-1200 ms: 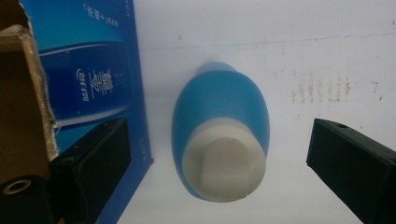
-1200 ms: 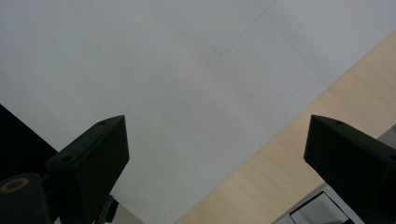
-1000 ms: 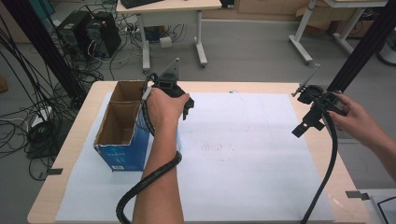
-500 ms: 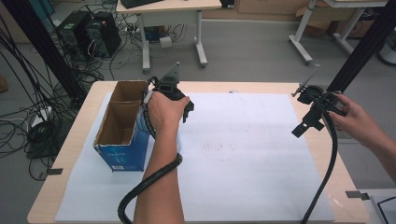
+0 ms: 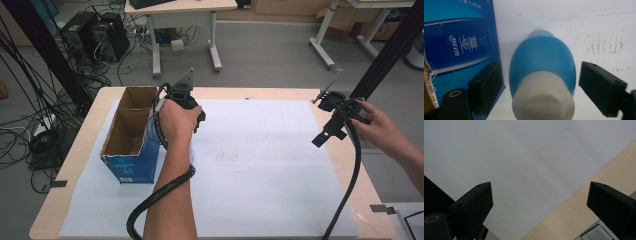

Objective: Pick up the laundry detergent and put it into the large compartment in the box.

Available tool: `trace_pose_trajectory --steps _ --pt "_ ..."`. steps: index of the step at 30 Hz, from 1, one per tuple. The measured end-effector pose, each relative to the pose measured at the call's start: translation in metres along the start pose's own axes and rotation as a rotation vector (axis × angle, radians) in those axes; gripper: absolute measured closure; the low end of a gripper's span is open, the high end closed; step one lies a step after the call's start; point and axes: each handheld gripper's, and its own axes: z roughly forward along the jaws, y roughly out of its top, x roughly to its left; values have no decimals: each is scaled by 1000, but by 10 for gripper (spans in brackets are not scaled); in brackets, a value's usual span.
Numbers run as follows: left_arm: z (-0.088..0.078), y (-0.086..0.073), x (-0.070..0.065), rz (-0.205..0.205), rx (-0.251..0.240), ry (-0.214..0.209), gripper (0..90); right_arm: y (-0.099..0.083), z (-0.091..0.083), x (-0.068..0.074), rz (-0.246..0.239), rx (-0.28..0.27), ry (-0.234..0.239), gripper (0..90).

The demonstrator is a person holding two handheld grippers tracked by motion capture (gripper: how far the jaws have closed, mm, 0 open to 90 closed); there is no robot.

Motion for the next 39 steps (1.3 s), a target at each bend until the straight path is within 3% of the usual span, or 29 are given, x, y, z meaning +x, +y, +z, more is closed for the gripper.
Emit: trace_pose_trajectory --steps 4,9,14,29,35,39 --pt "1 -1 -1 15 -6 -8 321 0 0 0 2 -1 -1 65" --pt "1 -5 -3 19 -19 13 374 0 0 -1 0 -1 4 65" --pt "1 -6 -5 48 -22 19 374 -1 1 -1 1 -3 5 65" --pt "-1 -11 0 49 -29 2 379 -3 1 0 14 3 8 64" --pt "-7 -15 2 49 -22 -10 380 -5 0 4 16 4 -4 62" --pt "-20 -22 1 50 -30 -9 381 -8 -2 5 15 5 -2 62"
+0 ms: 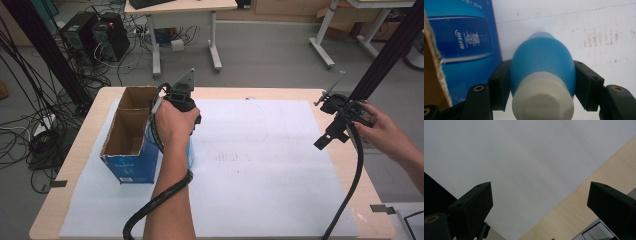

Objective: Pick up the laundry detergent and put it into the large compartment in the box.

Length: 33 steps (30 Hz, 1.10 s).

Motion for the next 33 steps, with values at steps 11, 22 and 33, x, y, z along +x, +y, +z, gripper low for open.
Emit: trace_pose_trajectory --steps 11,22,33 --pt "-69 -22 -6 -7 -47 9 380 1 1 1 16 18 4 62" --pt "-133 -29 0 -32 -88 21 381 1 3 -2 12 23 5 62" --pt "-183 -33 20 -84 -133 28 381 7 5 0 2 22 9 62"
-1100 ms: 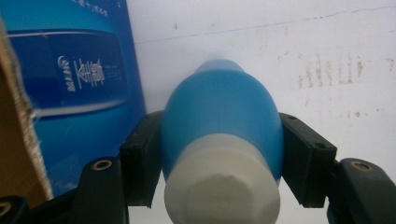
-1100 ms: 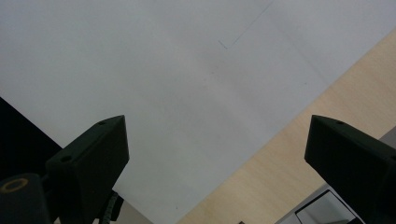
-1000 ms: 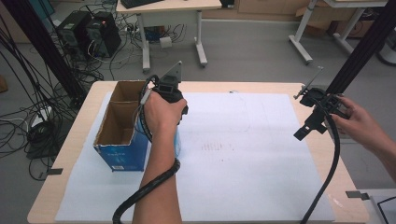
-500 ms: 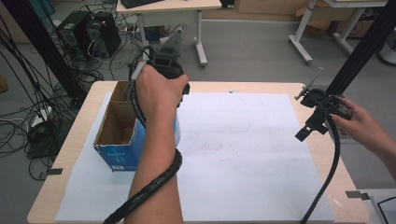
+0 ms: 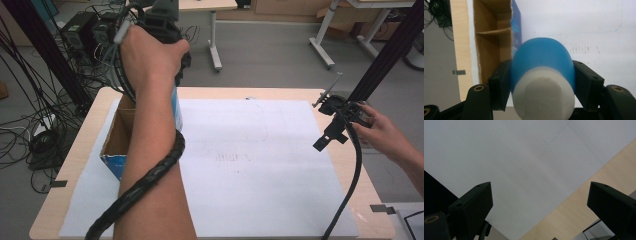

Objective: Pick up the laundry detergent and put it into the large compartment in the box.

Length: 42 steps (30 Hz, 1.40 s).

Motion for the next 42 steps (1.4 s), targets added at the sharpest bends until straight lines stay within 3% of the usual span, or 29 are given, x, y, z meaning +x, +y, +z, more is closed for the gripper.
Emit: trace_pose_trajectory --steps 6,15,21,30,42 --pt "-22 -2 16 -32 -35 8 381 5 2 1 -16 8 -1 61" --pt "-40 -7 40 -75 -80 38 381 6 -1 7 3 14 -20 61" --pt "-34 -11 57 -113 -92 56 381 5 -2 9 4 5 -10 62" --pt "-20 -12 76 -125 -90 70 381 10 -1 8 5 17 -13 62" --pt "19 -10 93 -139 -62 73 381 9 3 1 13 11 0 63"
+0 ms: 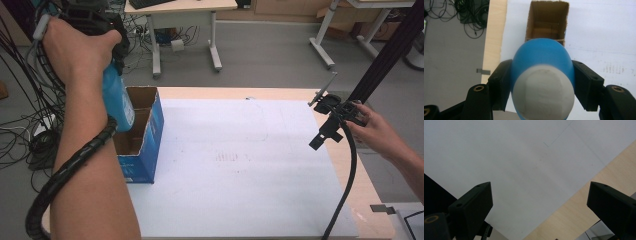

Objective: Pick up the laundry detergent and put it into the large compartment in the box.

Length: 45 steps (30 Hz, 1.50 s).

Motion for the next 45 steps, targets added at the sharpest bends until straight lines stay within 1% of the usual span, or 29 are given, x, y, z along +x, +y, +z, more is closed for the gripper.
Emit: trace_pose_trajectory --steps 2,3,5,7,9,11,12,16,18,20,21,22,25,26,30,32,33,34,37,39,41,43,45 --pt "10 -1 3 3 4 -2 381 1 0 0 -7 3 -1 63" --pt "10 -1 3 3 4 -2 381 1 0 0 -7 3 -1 63" --pt "17 -2 4 9 10 -3 381 1 1 0 -3 0 2 62" --pt "24 -3 7 3 13 -12 381 3 1 1 -2 2 2 62" --pt "30 -4 9 6 19 -16 381 3 1 3 -4 4 1 62" --pt "35 -5 9 12 24 -15 381 3 1 4 -3 0 1 62" --pt "39 -6 9 13 27 -16 382 3 0 5 -13 3 -5 63" --pt "53 -8 10 17 44 -23 381 1 -1 7 0 -5 -1 63" --pt "60 -9 10 17 48 -28 381 1 -2 8 -6 -1 -6 63" --pt "66 -10 9 20 54 -30 381 0 -2 9 1 -4 -5 63" --pt "69 -10 8 23 58 -31 381 -1 -2 9 -5 -5 -8 63" --pt "72 -10 7 24 62 -29 381 -1 -2 9 1 -7 -6 63" --pt "79 -10 3 34 70 -24 381 -2 -3 7 -1 -3 -7 63" --pt "81 -10 2 38 71 -24 381 -3 -3 7 8 -6 -3 63" --pt "88 -11 2 42 69 -31 381 -3 -2 7 1 1 -7 63" --pt "92 -12 1 48 72 -30 381 -4 0 6 11 -1 1 63" --pt "94 -13 0 51 70 -29 381 -4 0 5 1 0 0 62" --pt "96 -13 0 55 70 -28 381 -5 0 4 10 -1 4 62" --pt "103 -13 -2 61 77 -22 381 -5 1 3 7 -1 5 62" --pt "107 -13 -2 66 81 -22 381 -5 1 2 13 -1 9 62" --pt "112 -13 -3 73 87 -25 381 -5 1 2 20 -1 8 62" --pt "116 -13 -3 74 94 -29 381 -5 1 3 11 -1 4 62" --pt "121 -14 -3 80 101 -33 381 -5 1 2 12 -2 7 62"
